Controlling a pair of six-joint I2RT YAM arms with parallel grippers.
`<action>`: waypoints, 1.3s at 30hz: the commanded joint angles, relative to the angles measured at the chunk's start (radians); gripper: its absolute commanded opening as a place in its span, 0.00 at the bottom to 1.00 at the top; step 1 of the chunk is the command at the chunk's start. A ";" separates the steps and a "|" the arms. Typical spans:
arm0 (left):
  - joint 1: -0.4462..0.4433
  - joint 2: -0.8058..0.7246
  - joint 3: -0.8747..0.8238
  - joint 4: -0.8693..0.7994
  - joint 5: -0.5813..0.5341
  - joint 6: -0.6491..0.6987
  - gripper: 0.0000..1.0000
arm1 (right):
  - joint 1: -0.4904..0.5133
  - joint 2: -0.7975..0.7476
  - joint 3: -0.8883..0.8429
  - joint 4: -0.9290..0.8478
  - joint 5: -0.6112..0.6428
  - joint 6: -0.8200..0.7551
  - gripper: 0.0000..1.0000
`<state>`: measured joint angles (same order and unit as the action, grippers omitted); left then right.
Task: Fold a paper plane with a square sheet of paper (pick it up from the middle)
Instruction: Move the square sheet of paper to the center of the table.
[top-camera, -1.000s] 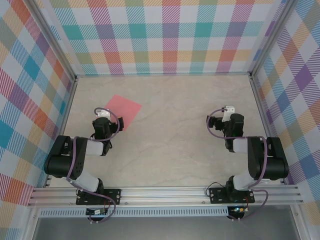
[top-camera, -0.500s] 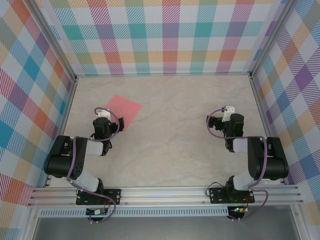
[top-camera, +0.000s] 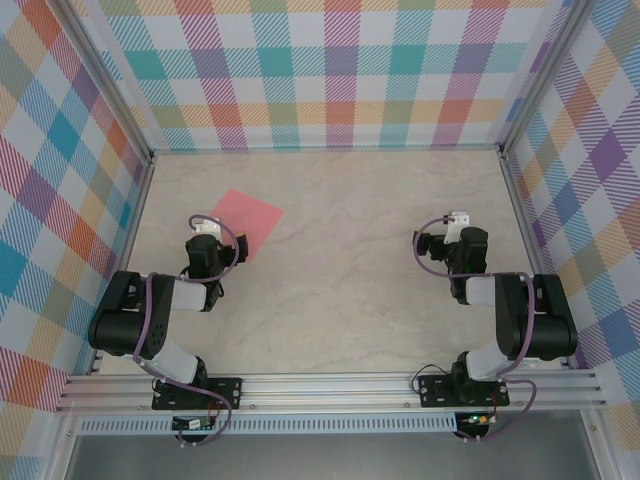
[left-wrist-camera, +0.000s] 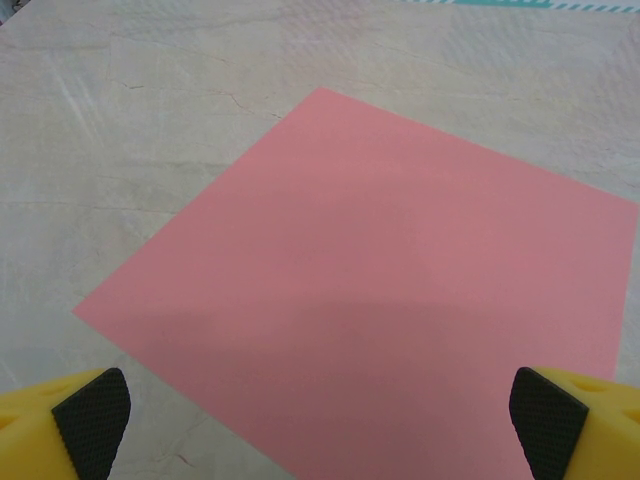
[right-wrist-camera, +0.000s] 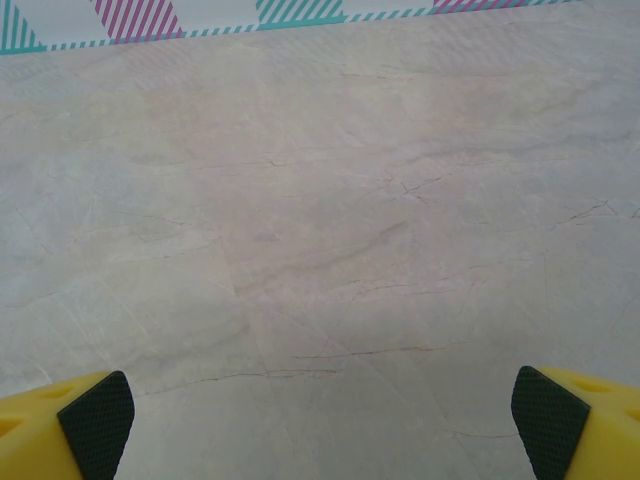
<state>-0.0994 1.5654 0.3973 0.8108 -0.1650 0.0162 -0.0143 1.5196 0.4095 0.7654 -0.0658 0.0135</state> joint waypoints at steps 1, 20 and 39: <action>0.015 -0.003 0.021 -0.002 0.015 0.007 1.00 | -0.002 0.003 0.021 0.006 -0.025 -0.006 1.00; 0.012 -0.040 0.008 -0.012 0.073 0.035 1.00 | 0.012 -0.044 -0.031 0.061 -0.118 -0.066 1.00; 0.036 -0.235 0.455 -0.994 0.071 -0.426 1.00 | 0.013 -0.317 0.354 -1.040 -0.256 0.300 1.00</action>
<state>-0.0753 1.2694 0.7811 0.0517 -0.1814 -0.2924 -0.0059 1.1904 0.7280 -0.1139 -0.2157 0.2169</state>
